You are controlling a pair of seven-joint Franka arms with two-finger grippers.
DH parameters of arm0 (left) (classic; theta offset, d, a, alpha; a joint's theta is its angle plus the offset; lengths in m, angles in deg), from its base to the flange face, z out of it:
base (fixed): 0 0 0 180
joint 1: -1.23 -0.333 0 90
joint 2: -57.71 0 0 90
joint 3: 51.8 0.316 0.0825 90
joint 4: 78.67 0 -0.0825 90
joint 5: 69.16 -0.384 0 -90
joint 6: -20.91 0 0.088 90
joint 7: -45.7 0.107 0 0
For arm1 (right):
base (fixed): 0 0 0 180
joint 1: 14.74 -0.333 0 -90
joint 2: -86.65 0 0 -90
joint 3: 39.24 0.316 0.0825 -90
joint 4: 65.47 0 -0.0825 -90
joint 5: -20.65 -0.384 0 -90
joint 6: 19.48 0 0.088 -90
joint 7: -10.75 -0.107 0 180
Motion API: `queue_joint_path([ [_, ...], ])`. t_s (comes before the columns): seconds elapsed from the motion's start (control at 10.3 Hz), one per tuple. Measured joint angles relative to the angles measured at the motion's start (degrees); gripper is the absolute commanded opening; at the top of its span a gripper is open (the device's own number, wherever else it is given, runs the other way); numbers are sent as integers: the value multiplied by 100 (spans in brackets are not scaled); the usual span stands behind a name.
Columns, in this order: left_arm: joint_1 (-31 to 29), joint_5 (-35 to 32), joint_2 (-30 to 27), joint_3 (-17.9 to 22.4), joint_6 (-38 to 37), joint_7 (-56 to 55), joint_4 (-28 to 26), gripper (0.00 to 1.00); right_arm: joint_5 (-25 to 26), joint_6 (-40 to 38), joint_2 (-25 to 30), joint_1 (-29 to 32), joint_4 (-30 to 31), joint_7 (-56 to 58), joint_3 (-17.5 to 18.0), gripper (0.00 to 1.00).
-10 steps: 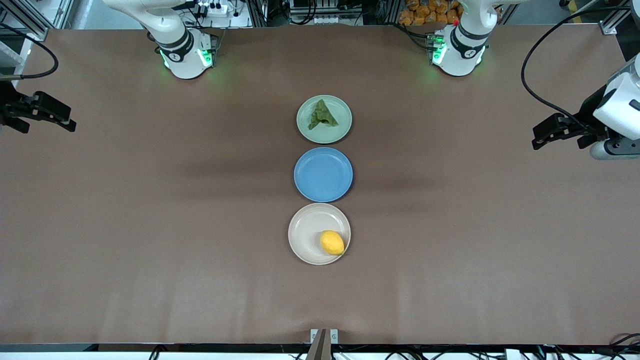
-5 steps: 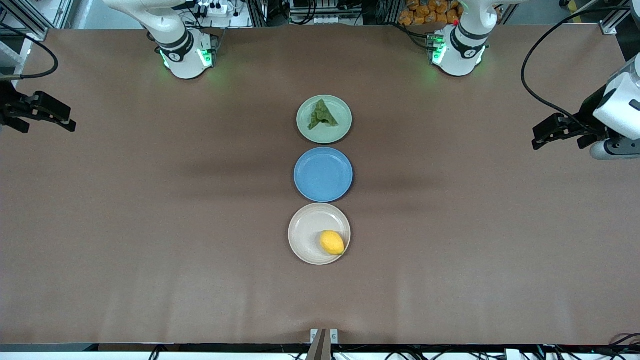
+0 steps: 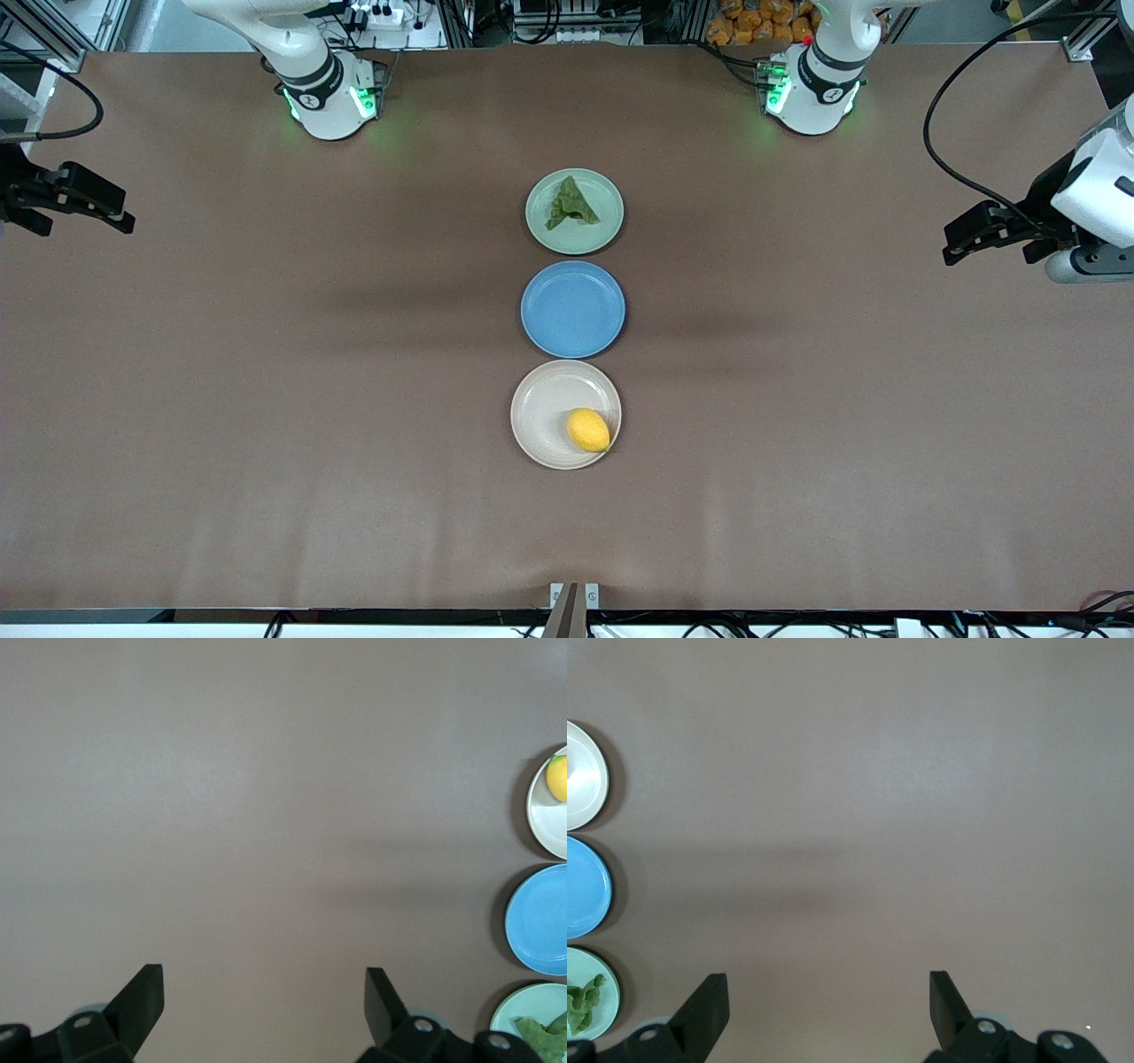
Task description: Pick lemon and lettuce from plates
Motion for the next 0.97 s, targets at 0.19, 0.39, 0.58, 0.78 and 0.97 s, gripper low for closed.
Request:
queue_joint_path([
  [0.19,-81,0,41,6,0,-1,-1,100,0,0,0,0,0,0,-1,100],
  [0.39,-261,55,145,13,0,-1,-2,100,0,0,0,1,0,0,-2,100],
  [0.58,-258,66,197,-28,0,-2,-1,100,0,0,-1,1,0,3,1,100],
  [0.78,-180,104,227,-104,-3,-7,-5,100,-3,-1,-40,-20,0,10,15,100],
  [0.97,261,117,553,-157,90,-141,-7,100,-11,-5,-149,-129,12,10,42,100],
])
